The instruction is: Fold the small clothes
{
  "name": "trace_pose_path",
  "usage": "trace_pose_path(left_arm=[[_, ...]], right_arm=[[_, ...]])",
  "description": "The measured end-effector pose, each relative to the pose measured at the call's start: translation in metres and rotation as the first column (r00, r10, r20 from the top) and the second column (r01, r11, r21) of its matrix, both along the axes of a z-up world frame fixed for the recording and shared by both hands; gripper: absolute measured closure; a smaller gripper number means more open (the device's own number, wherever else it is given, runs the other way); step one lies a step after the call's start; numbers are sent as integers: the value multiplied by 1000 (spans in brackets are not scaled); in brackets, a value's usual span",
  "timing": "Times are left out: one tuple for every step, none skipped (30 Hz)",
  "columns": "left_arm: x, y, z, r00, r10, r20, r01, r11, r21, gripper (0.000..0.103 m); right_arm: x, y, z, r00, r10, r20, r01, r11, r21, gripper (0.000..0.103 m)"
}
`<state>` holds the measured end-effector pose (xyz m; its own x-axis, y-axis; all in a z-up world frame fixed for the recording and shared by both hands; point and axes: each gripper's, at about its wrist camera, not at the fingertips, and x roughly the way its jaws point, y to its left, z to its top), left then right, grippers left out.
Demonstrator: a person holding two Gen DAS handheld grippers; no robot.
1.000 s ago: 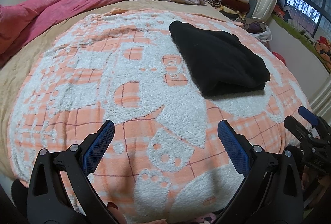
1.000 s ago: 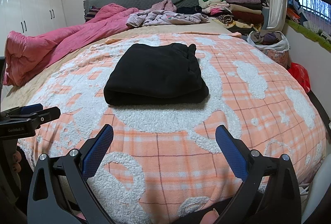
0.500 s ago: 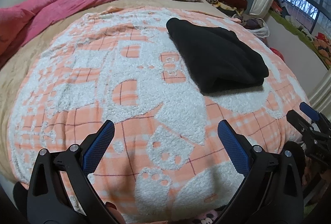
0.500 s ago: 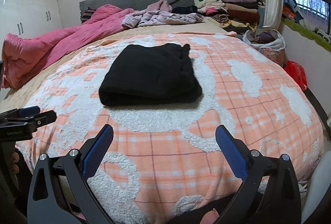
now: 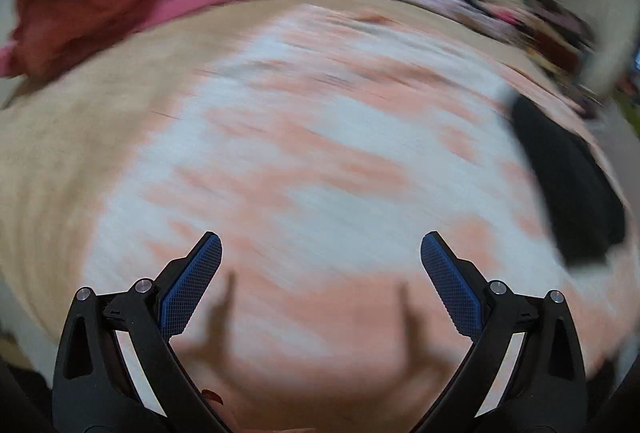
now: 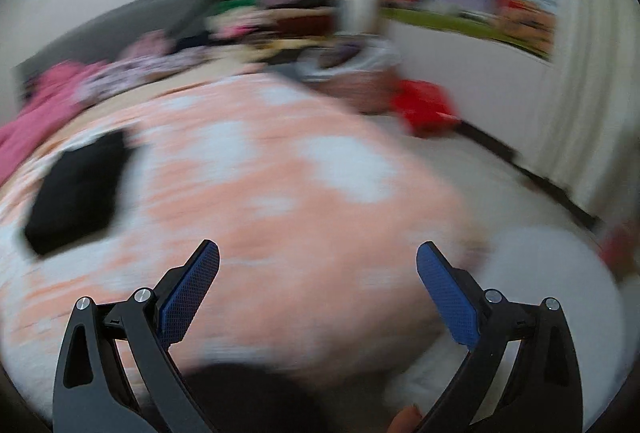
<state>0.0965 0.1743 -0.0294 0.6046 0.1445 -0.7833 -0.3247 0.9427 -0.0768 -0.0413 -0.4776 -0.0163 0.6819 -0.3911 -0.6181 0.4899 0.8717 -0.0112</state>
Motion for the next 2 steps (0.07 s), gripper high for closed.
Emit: trace_pose_path(left_arm=[[8, 23, -1, 999, 51, -9, -50, 999, 17, 10], [15, 47, -2, 996, 93, -15, -92, 995, 36, 10]], right_arm=[[-5, -23, -5, 998, -68, -18, 68, 998, -10, 5], [-11, -56, -12, 987, -153, -46, 153, 988, -12, 5]])
